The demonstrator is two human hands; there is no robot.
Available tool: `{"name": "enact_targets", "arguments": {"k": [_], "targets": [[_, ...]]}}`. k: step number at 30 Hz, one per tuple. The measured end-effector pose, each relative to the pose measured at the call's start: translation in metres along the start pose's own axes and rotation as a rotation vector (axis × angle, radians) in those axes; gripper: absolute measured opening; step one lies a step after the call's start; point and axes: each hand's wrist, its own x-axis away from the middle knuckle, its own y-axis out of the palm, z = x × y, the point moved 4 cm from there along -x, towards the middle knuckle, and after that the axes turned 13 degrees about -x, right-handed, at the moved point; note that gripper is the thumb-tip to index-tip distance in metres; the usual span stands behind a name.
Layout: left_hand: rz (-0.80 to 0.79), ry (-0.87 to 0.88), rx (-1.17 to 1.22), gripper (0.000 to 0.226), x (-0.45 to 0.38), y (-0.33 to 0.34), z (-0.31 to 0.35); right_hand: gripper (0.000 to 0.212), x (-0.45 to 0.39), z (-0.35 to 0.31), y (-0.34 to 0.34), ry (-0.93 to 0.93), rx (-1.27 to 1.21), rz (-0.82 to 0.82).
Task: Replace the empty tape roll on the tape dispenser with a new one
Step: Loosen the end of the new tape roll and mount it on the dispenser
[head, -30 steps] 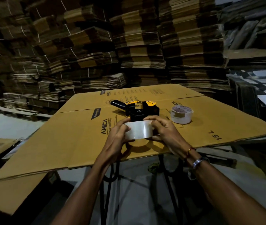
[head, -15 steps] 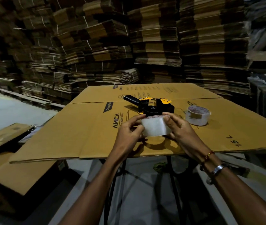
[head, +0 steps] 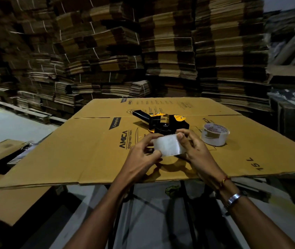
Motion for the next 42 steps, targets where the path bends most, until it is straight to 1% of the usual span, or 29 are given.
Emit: {"name": "enact_targets", "arguments": {"k": [3,7,9,11,13,15,18,20,23,25,27,30,33,34,35,38,42], "targets": [[0.002,-0.038,0.019,0.045,-0.001,0.003,0.000,0.042,0.001,0.000,0.000,-0.020,0.032,0.017],[0.065,-0.044,-0.055,0.043,0.001,0.004,0.007,0.044,0.005,-0.003,0.006,-0.092,0.149,0.012],[0.086,-0.039,-0.070,0.043,0.003,0.002,0.009,0.041,0.006,-0.002,0.006,-0.096,0.166,-0.020],[0.093,-0.048,-0.065,0.037,0.004,0.000,0.008,0.041,0.007,-0.001,0.007,-0.070,0.154,-0.072],[0.090,-0.056,-0.057,0.037,0.004,-0.002,0.008,0.043,0.008,0.000,0.006,-0.064,0.155,-0.090],[0.078,-0.060,-0.021,0.038,0.003,-0.002,0.007,0.043,0.009,-0.002,0.004,-0.073,0.150,-0.075],[0.041,-0.062,-0.021,0.025,0.002,0.001,0.007,0.039,0.012,-0.003,0.004,-0.112,0.192,-0.042],[0.029,-0.051,-0.043,0.029,0.003,0.003,0.008,0.035,0.012,-0.002,0.005,-0.139,0.224,-0.020],[-0.006,-0.070,0.002,0.029,0.002,0.001,0.005,0.026,0.011,0.000,0.003,-0.126,0.119,0.023],[-0.048,-0.114,0.130,0.025,0.001,-0.001,0.003,0.016,0.009,0.004,0.001,-0.095,0.020,0.023],[-0.053,-0.138,0.224,0.020,-0.001,-0.002,0.001,0.014,0.008,0.005,0.000,-0.078,-0.031,0.016],[-0.059,-0.156,0.225,0.028,-0.003,0.000,0.000,0.012,0.009,0.002,0.003,-0.087,-0.038,0.023],[-0.065,-0.135,0.142,0.046,-0.004,0.002,0.003,0.014,0.010,-0.001,0.004,-0.087,-0.074,0.021],[-0.061,-0.132,0.141,0.049,-0.005,0.003,0.003,0.014,0.010,0.000,0.003,-0.081,-0.095,0.015],[-0.058,-0.142,0.174,0.049,-0.004,0.003,0.004,0.015,0.010,-0.001,0.002,-0.078,-0.116,0.004],[-0.051,-0.218,0.345,0.049,-0.005,0.002,0.001,0.029,0.009,-0.002,0.001,-0.123,-0.098,-0.022],[-0.037,-0.236,0.403,0.052,-0.005,0.000,0.000,0.041,0.009,-0.002,0.003,-0.121,-0.007,-0.106]]}}
